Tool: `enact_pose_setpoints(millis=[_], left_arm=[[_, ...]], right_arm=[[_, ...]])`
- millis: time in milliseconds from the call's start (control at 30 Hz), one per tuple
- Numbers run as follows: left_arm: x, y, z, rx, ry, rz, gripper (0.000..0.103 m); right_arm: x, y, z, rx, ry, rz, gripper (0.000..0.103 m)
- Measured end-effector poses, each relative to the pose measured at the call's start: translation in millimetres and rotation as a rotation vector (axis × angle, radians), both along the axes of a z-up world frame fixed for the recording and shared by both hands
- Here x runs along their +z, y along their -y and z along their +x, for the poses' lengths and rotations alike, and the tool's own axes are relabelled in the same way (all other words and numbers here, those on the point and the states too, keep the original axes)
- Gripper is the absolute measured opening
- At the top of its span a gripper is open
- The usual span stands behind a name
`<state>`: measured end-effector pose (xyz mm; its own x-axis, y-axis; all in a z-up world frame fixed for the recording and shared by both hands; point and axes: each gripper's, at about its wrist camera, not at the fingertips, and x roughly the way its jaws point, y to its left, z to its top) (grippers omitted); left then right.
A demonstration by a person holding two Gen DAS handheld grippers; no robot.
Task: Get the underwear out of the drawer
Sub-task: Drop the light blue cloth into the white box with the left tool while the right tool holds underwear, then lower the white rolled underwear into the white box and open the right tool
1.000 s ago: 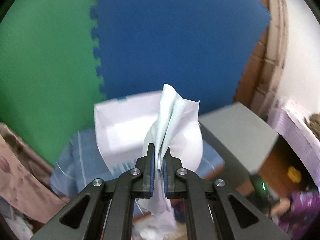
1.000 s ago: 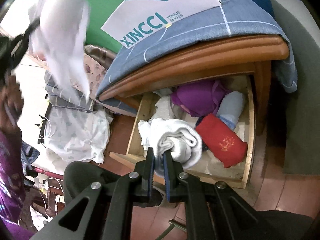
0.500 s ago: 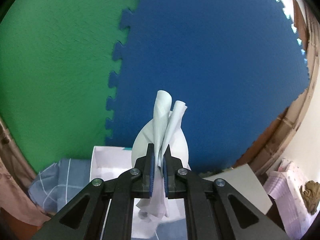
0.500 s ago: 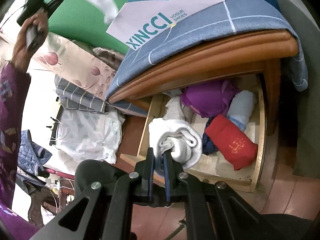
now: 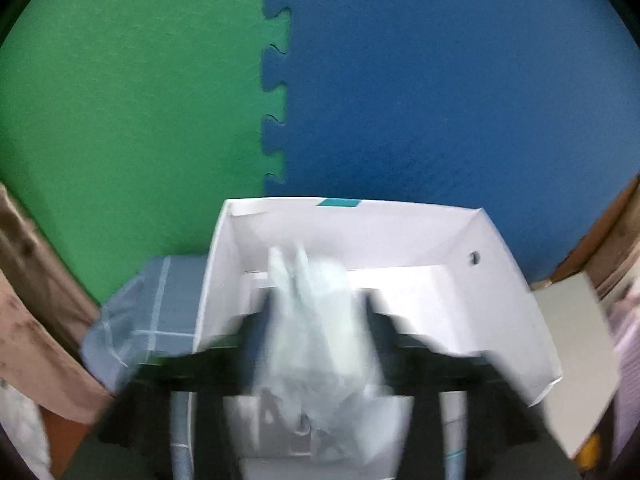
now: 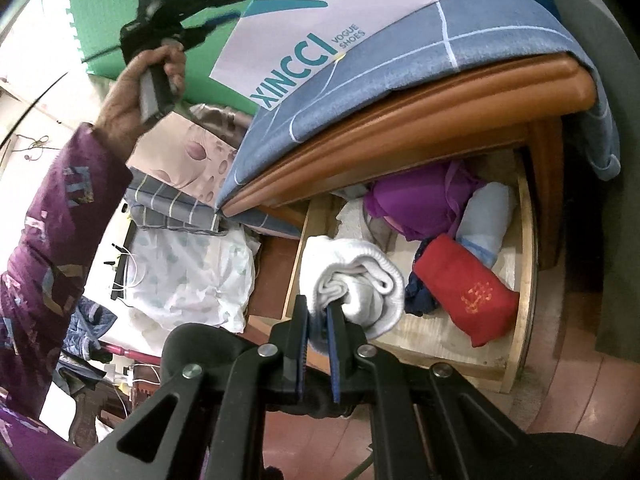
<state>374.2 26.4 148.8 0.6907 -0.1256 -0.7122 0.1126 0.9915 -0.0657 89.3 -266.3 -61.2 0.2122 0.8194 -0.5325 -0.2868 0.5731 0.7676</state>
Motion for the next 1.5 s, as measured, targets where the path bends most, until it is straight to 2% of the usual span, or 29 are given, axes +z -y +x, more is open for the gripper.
enact_pose_setpoints(millis=[33, 100, 167, 300, 333, 433, 500, 600, 733, 900, 1000, 1100, 1267, 1400, 1500], left_arm=[[2.1, 1.8, -4.2, -0.002, 0.026, 0.027, 0.069], [8.9, 8.5, -16.3, 0.007, 0.073, 0.101, 0.076], [16.5, 17.8, -32.9, 0.008, 0.132, 0.171, 0.089], [23.8, 37.7, -81.8, -0.025, 0.279, 0.294, 0.097], [23.3, 42.2, -97.4, -0.025, 0.314, 0.324, 0.102], [20.0, 46.9, -147.9, -0.018, 0.391, 0.366, 0.103], [16.9, 43.3, -174.9, 0.001, 0.41, 0.354, 0.103], [10.7, 27.1, -214.8, 0.049, 0.394, 0.294, 0.103], [-13.4, -7.5, -258.6, 0.129, 0.364, 0.235, 0.103], [-58.2, -59.9, -281.2, 0.213, 0.235, 0.082, 0.103], [-80.4, -76.4, -295.4, 0.254, 0.214, 0.02, 0.103], [-95.2, -88.9, -312.4, 0.279, 0.215, -0.026, 0.103], [-116.6, -99.1, -312.6, 0.282, 0.172, -0.089, 0.103], [-123.8, -91.8, -308.9, 0.263, 0.164, -0.042, 0.103], [-128.2, -89.4, -307.9, 0.238, 0.156, -0.043, 0.103]], right_arm=[[0.6, -0.1, -0.3, 0.001, 0.003, 0.0, 0.008], [1.8, -0.3, -0.5, -0.004, 0.013, -0.005, 0.008], [2.9, 1.8, -0.5, -0.017, 0.021, -0.001, 0.008], [6.2, 5.0, -2.0, -0.039, 0.037, 0.014, 0.008], [7.0, 4.9, -2.5, -0.041, 0.04, 0.014, 0.008], [11.0, 3.9, -5.0, -0.051, 0.057, 0.001, 0.008], [15.2, 3.2, -6.7, -0.054, 0.072, -0.006, 0.008], [28.0, 3.0, -10.9, -0.065, 0.102, -0.021, 0.008], [64.0, 5.5, -12.0, -0.076, 0.155, 0.007, 0.008], [153.0, -2.3, 4.3, -0.07, 0.336, -0.029, 0.008], [200.9, -9.7, 29.9, -0.094, 0.425, -0.071, 0.008], [231.3, -25.2, 69.3, -0.112, 0.485, -0.154, 0.008], [235.0, -54.4, 153.3, -0.143, 0.446, -0.288, 0.008], [207.6, -78.6, 213.8, -0.167, 0.347, -0.418, 0.008], [186.4, -91.3, 247.4, -0.177, 0.291, -0.486, 0.008]])
